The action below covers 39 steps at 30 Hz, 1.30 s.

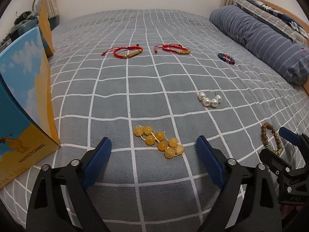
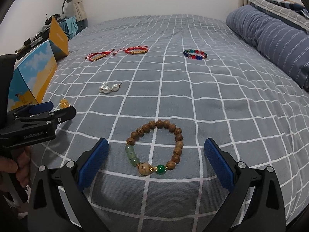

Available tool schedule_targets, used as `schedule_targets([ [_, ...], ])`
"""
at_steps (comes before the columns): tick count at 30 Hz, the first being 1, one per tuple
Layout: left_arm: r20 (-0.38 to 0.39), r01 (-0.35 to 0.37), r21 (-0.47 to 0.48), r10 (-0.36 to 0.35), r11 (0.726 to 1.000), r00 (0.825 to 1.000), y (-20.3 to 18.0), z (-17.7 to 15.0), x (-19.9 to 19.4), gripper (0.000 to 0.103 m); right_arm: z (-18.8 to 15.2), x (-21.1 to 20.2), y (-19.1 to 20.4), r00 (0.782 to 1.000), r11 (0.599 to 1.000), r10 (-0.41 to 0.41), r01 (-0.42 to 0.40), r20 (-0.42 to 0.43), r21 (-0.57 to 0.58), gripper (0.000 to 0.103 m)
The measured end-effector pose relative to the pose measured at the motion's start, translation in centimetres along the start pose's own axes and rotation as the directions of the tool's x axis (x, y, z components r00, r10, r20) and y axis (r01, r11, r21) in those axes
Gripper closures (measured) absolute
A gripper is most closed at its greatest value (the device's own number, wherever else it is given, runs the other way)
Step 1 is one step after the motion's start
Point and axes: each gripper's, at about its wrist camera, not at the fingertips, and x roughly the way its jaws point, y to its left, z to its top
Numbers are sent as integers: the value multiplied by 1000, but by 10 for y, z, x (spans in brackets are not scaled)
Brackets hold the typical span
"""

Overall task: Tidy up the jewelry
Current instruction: 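Move both tools back over the remaining jewelry on the bed, then grasp the yellow beads with the left tool while the right tool grasps the wooden bracelet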

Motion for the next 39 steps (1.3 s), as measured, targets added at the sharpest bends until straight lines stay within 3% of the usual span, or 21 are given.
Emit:
schedule_targets([
  [14, -18, -11, 12, 11, 1000, 1000, -2, -2, -3, 17, 4, 4, 1, 1000, 1000, -8, 7, -21, -7, 8],
  [22, -34, -7, 29, 8, 1000, 999, -1, -1, -3, 22, 5, 7, 2, 999, 1000, -13, 12, -29, -6, 14],
  [29, -36, -6, 16, 7, 1000, 999, 5, 2, -5, 49, 6, 6, 3, 999, 1000, -14, 14, -35, -15, 32],
  [37, -42, -1, 27, 2, 1000, 999, 7, 2, -8, 85, 7, 5, 3, 999, 999, -27, 26, -35, -26, 63],
  [39, -40, 11, 30, -9, 1000, 999, 6, 3, -9, 86, 8, 4, 3, 999, 999, -27, 26, -33, -31, 84],
])
